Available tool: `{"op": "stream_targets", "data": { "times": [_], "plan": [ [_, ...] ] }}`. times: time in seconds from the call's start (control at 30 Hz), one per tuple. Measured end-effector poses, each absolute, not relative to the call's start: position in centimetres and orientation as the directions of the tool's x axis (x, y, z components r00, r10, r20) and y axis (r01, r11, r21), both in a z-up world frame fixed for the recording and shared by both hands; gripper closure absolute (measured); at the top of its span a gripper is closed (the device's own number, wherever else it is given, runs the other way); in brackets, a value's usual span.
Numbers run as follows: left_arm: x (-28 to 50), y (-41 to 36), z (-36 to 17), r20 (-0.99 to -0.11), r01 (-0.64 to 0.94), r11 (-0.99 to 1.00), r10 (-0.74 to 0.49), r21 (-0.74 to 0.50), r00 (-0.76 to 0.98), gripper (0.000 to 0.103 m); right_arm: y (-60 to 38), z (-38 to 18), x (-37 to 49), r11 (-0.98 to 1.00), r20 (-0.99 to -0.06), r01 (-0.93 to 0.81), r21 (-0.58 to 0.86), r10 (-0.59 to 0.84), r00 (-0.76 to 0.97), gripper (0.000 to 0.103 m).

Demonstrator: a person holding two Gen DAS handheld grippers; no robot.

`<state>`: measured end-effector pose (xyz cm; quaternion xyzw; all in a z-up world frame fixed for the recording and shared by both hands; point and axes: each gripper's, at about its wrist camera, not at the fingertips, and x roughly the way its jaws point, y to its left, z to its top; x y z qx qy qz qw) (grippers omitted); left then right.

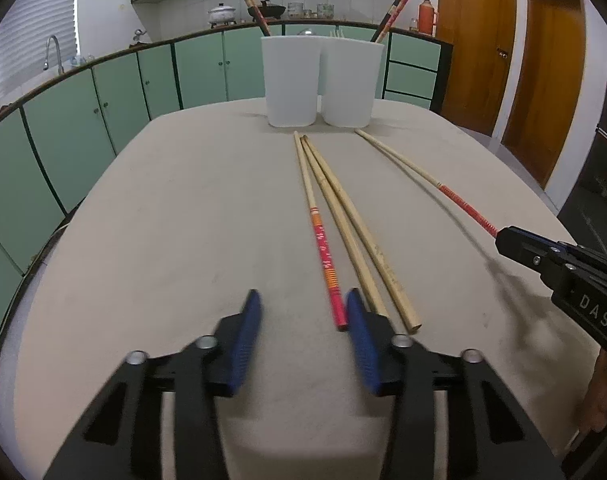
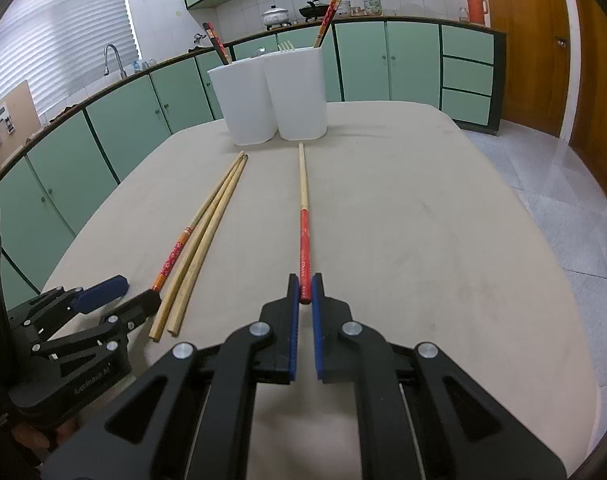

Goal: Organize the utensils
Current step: 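Grasp a red-patterned wooden chopstick with the right tool while the left tool grasps another, then carry both red-patterned chopsticks up and insert them into the holder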

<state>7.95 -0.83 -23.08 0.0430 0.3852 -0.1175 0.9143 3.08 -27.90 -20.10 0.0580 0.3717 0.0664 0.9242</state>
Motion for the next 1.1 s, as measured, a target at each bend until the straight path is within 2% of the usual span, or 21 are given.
{"op": "stream_targets", "data": {
  "times": [0.07,0.1,0.17,0.2,0.5,0.87,1.1],
  "plan": [
    [7.8,-1.0,-23.0,-0.709,0.257,0.966,-0.187,-0.009,0.68,0.078,-27.9,-20.1,3.1,0.985,-0.68,-0.079,0.156,0.165,0.715,0.098],
    [7.8,-0.9,-23.0,-0.707,0.257,0.966,-0.188,-0.009,0.681,0.081,-27.9,-20.1,3.1,0.985,-0.68,-0.079,0.155,0.164,0.715,0.098],
    [7.8,-0.8,-23.0,-0.706,0.253,0.967,-0.191,-0.017,0.682,0.096,-27.8,-20.1,3.0,0.985,-0.68,-0.08,0.151,0.163,0.715,0.098],
    [7.9,-0.7,-23.0,-0.706,0.253,0.967,-0.195,-0.023,0.681,0.097,-27.8,-20.1,3.0,0.986,-0.68,-0.081,0.148,0.161,0.716,0.098],
    [7.5,-0.2,-21.3,-0.68,0.255,0.966,-0.205,-0.027,0.704,0.097,-28.1,-19.1,2.7,0.988,-0.666,-0.084,0.133,0.152,0.73,0.098],
    [7.0,0.6,-12.9,-0.532,0.266,0.964,-0.231,-0.011,0.814,0.097,-29.5,-13.9,3.2,0.989,-0.617,-0.082,0.121,0.14,0.774,0.098],
    [8.4,0.9,-9.7,-0.482,0.261,0.965,-0.246,-0.037,0.841,0.097,-29.9,-10.0,4.0,0.987,-0.572,-0.104,0.122,0.156,0.806,0.098]
  ]
}}
